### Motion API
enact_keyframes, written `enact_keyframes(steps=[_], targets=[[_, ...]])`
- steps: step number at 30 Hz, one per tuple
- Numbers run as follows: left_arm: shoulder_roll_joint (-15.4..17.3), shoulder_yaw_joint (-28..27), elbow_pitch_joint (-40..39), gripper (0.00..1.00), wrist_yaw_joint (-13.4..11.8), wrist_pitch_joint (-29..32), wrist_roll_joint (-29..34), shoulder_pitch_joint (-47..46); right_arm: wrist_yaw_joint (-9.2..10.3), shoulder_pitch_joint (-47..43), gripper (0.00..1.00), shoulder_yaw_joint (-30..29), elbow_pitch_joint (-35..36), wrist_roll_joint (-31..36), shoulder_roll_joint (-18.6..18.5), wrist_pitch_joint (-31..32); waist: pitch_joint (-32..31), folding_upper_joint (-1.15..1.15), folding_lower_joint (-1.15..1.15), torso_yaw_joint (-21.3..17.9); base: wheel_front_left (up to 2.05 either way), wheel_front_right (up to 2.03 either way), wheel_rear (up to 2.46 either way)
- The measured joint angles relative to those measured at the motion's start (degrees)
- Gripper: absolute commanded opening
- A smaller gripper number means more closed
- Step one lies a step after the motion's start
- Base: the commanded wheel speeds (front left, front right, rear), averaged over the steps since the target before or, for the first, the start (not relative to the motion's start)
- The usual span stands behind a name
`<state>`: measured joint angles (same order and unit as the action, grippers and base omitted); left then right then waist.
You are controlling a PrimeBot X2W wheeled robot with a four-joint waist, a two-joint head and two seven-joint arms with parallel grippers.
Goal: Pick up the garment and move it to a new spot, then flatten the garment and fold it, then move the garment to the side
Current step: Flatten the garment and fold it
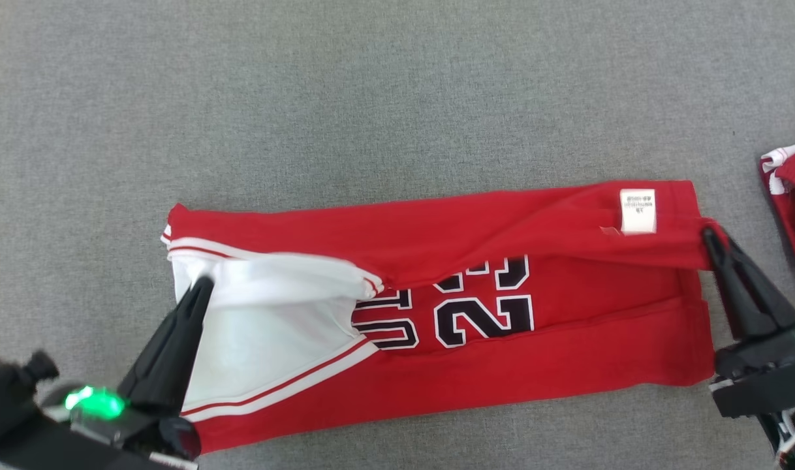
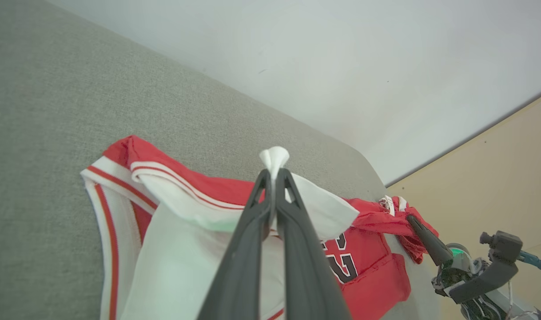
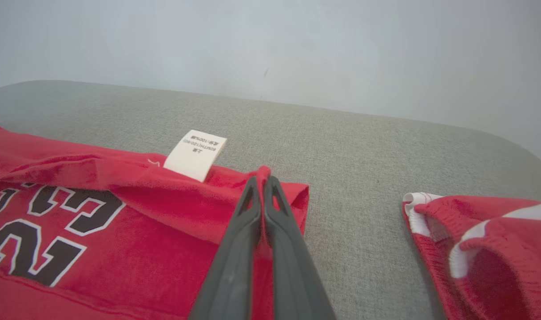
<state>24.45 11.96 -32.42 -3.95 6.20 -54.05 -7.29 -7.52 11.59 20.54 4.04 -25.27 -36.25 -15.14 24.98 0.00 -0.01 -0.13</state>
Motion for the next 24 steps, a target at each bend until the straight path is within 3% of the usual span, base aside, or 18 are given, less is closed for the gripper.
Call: enact_keyframes(steps=[10,11,12,13,14,19,24], targets=[[-3.09,0.42,4.97,0.0,1.74,-2.83,-4.49,6.74,0.0,-3.86,0.0,-0.79,-3.08,-5.52,0.4,0.0,-1.2,0.0,0.0,0.19,0.0,0.0,0.0],[-3.39,0.8,5.88,0.0,1.85,-2.8,-4.85,6.77,0.0,-4.15,0.18,-0.45,-4.3,-6.53,0.53,0.0,-1.27,0.0,0.0,0.29,0.0,0.0,0.0],[-3.7,1.13,6.88,0.27,1.87,-2.71,-5.1,6.76,0.0,-4.32,0.65,0.21,-5.23,-7.31,0.54,0.01,-1.34,0.0,0.0,0.39,0.0,0.0,0.0],[-4.02,1.26,7.98,0.85,1.88,-2.69,-5.39,6.72,0.0,-4.46,0.99,0.34,-5.83,-7.87,0.7,0.0,-1.42,0.0,0.01,0.49,0.0,0.0,0.0],[-4.32,1.21,9.87,1.0,1.79,-2.99,-5.35,6.53,0.0,-4.48,1.0,-0.45,-6.89,-9.72,1.6,0.0,-1.68,0.0,0.01,0.64,0.0,0.0,0.0],[-5.38,0.75,11.71,1.0,-0.1,-6.56,-1.97,6.15,0.0,-5.91,1.0,-4.12,-5.34,-11.35,4.64,0.0,-2.66,0.0,0.01,0.39,0.0,0.0,0.0],[-4.76,0.0,11.31,1.0,-5.43,-10.1,7.26,5.16,0.0,-6.58,1.0,-9.03,-2.44,-10.88,7.66,0.0,-3.92,0.01,0.01,0.05,0.0,0.0,0.0]])
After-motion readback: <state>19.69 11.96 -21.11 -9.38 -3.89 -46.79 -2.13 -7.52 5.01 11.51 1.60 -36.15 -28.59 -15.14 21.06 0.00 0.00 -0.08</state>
